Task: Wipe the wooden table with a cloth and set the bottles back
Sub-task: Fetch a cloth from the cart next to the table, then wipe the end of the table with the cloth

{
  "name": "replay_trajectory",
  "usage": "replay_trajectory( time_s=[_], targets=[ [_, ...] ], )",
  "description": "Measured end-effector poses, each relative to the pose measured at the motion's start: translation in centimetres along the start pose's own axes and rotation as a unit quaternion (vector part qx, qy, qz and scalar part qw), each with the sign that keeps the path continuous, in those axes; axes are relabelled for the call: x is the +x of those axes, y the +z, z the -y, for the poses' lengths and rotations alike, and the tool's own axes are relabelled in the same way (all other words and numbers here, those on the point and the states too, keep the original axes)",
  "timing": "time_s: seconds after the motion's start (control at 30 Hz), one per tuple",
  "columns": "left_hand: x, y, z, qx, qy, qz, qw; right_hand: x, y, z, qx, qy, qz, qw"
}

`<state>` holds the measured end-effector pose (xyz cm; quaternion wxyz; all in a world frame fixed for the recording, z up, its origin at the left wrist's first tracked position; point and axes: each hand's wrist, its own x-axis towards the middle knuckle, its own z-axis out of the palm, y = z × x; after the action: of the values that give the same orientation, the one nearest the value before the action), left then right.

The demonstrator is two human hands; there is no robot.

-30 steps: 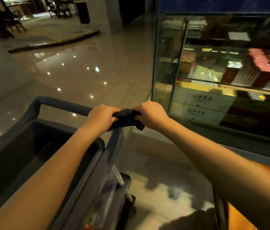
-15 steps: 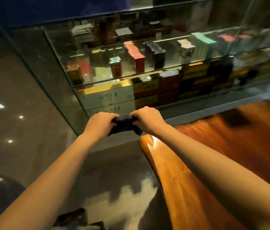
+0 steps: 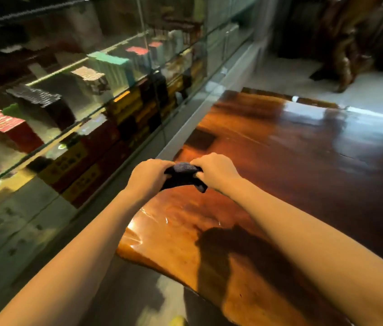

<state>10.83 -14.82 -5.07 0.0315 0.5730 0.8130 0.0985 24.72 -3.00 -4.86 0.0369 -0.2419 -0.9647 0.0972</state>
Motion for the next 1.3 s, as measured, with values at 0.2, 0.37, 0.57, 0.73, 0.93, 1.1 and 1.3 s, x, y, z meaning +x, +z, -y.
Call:
replay_trajectory(
  time_s=[0.2, 0.37, 0.57, 0.73, 0.93, 1.1, 1.3],
  targets=[
    [3.6, 1.3, -2.8, -0.011, 0.138, 0.035, 0.990, -3.3, 0.5, -2.6, 0.004, 0.144, -0.018, 0.989],
    [5.1, 2.9, -4.4, -0.010, 0.213, 0.072, 0.974, -5.6, 1.8, -3.2, 0.008, 0.227, -0.017, 0.974],
    [6.0, 5.8, -5.8, -0.032, 0.253, 0.082, 0.963, -7.6, 3.6, -3.9, 0.030, 0.291, -0.043, 0.955],
    [6.5, 8.6, -5.5, -0.060, 0.265, 0.095, 0.958, -8.0, 6.6, -4.2, 0.102, 0.305, -0.053, 0.945],
    [6.4, 11.3, -3.9, -0.069, 0.272, 0.116, 0.953, -7.5, 10.0, -4.7, 0.128, 0.273, -0.031, 0.953],
    [5.7, 13.7, 1.1, -0.099, 0.189, 0.086, 0.973, -7.9, 12.6, -4.9, 0.132, 0.306, -0.033, 0.942],
    [2.8, 16.3, 10.3, 0.020, 0.158, 0.096, 0.983, -10.2, 15.7, -3.4, 0.125, 0.479, -0.090, 0.864]
  ],
)
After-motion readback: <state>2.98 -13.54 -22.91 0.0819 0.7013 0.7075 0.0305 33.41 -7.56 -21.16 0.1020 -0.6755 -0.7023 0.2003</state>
